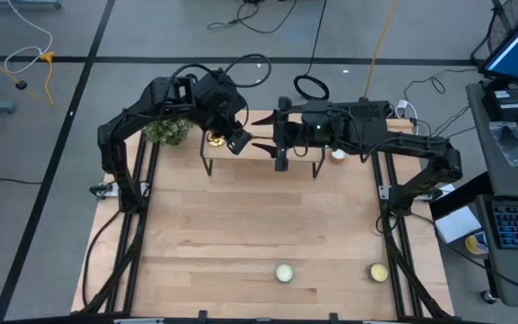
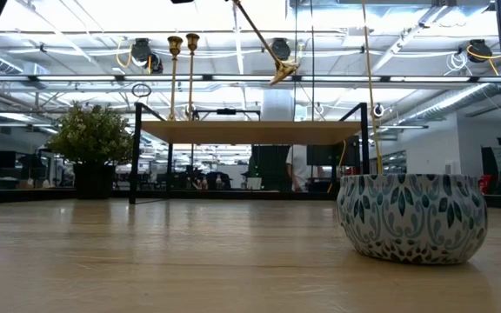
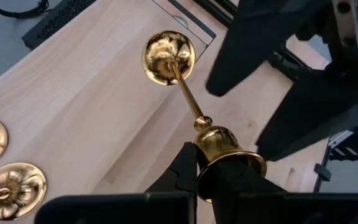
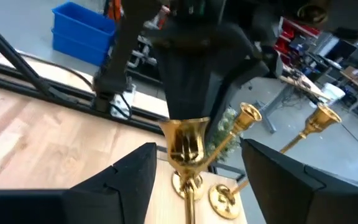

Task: Pick & Place candle stick holders
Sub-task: Put the gold candle holder on the shelf

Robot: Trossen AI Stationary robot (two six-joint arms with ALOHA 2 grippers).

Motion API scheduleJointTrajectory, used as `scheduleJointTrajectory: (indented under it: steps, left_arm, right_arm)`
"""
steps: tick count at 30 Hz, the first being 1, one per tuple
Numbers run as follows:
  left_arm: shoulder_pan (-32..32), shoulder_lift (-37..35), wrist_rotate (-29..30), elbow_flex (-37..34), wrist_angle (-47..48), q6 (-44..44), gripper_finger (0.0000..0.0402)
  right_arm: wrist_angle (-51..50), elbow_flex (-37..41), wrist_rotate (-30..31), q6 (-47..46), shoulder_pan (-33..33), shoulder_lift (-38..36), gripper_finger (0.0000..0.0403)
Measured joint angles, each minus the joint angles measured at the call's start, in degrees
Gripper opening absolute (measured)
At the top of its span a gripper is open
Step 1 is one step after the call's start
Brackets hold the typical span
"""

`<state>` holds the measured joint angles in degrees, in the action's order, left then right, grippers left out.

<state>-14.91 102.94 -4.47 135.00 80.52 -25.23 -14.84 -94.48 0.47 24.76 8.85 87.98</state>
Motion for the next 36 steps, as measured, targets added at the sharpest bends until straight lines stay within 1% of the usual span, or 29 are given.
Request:
scheduleJointTrajectory:
  steps: [4,15,19,25,33,36]
  left_arm:
    - [0.5,0.0,0.0,0.0,-0.6,0.0,0.0013]
    - [1.5,0.0,0.1,0.0,-0.1,-0.6,0.0013]
    - [1.5,0.0,0.1,0.0,0.0,-0.6,0.0013]
    - [1.5,0.0,0.1,0.0,-0.1,-0.6,0.0013]
    - [1.5,0.0,0.2,0.0,-0.1,-0.6,0.0015]
    - [1.5,0.0,0.2,0.0,-0.1,-0.8,0.0014]
  right_arm:
    - [0.3,0.0,-0.5,0.0,0.0,1.2,0.0221]
    - [1.9,0.0,-0.5,-0.1,-0.8,2.7,0.0213]
    - [3.6,0.0,-0.4,-0.4,-0.8,2.7,0.0194]
    - [3.6,0.0,-0.5,-1.0,-0.8,2.7,0.0156]
    - [3.7,0.0,-0.5,-1.1,-0.7,2.7,0.0127]
    - [3.7,0.0,-0.6,-0.6,-0.7,2.7,0.011]
